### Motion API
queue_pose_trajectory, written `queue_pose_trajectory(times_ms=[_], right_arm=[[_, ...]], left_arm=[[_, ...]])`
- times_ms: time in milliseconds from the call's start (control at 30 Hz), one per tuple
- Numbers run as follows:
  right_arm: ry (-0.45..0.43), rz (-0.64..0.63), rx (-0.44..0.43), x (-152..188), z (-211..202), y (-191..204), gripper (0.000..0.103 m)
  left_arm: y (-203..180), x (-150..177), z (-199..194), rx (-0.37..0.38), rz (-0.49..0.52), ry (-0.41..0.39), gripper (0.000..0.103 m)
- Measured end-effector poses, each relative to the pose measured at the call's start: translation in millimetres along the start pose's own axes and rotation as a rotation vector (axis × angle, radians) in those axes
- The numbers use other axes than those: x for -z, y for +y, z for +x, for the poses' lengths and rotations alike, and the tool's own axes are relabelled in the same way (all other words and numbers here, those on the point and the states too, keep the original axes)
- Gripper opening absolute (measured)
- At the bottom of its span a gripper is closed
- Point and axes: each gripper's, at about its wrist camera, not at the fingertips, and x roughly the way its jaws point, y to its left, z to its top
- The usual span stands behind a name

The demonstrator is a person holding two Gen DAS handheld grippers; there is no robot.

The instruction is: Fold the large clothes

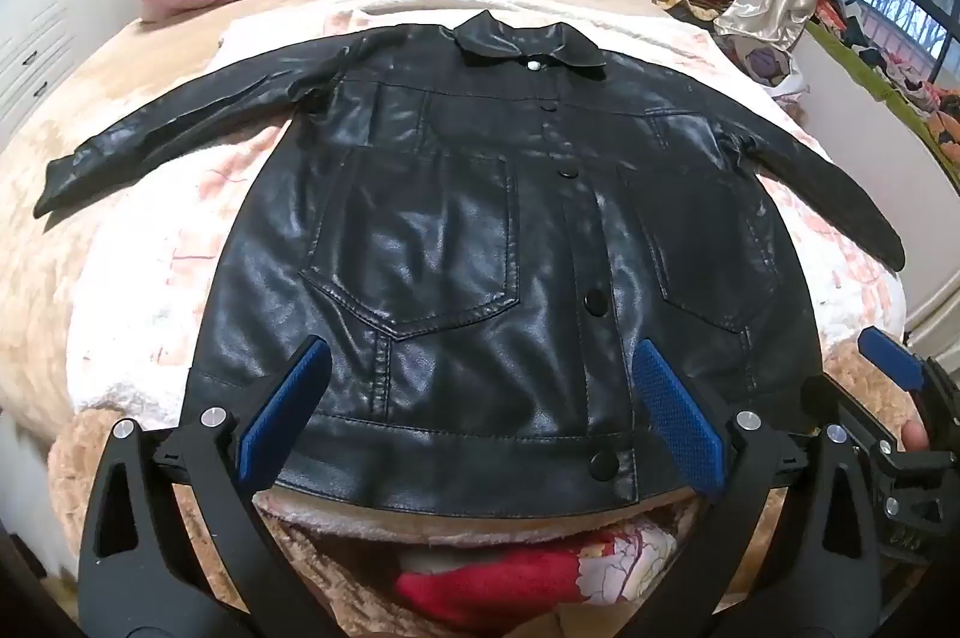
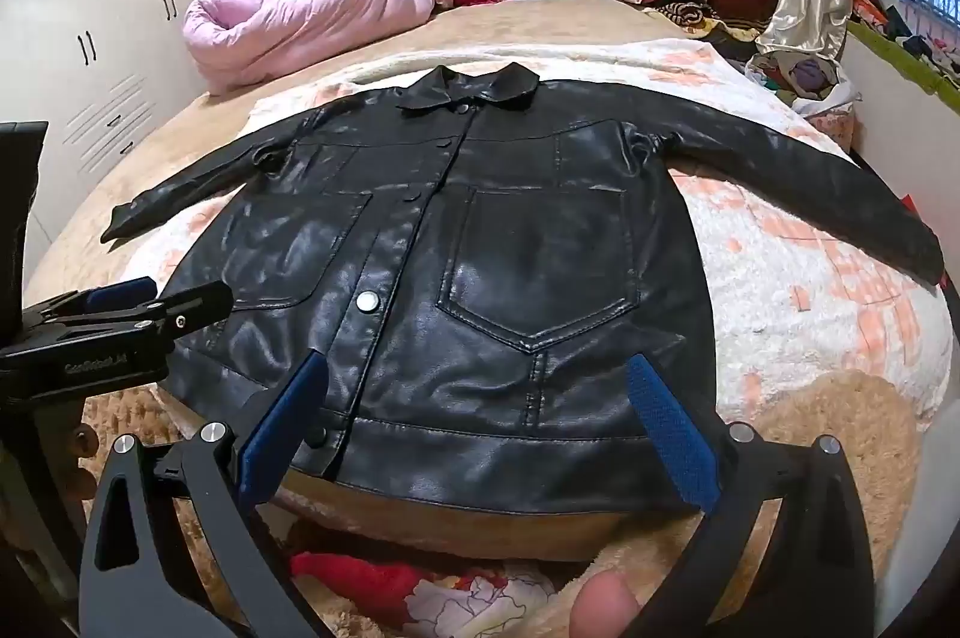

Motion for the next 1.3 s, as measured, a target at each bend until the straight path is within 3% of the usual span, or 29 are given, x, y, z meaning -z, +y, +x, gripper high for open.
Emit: queue_pose_trajectory(times_ms=[300,367,1300], right_arm=[[-0.014,0.001,-0.007,0,-2,4,0.099],[-0.012,0.004,-0.01,0,-2,4,0.099],[-0.019,-0.002,-0.019,-3,-7,4,0.099]], left_arm=[[-15,-2,0,0.0,0.01,-0.014,0.094],[1,-1,-4,0.006,-0.016,-0.015,0.094],[-2,-4,-6,0.008,-0.002,-0.022,0.094]])
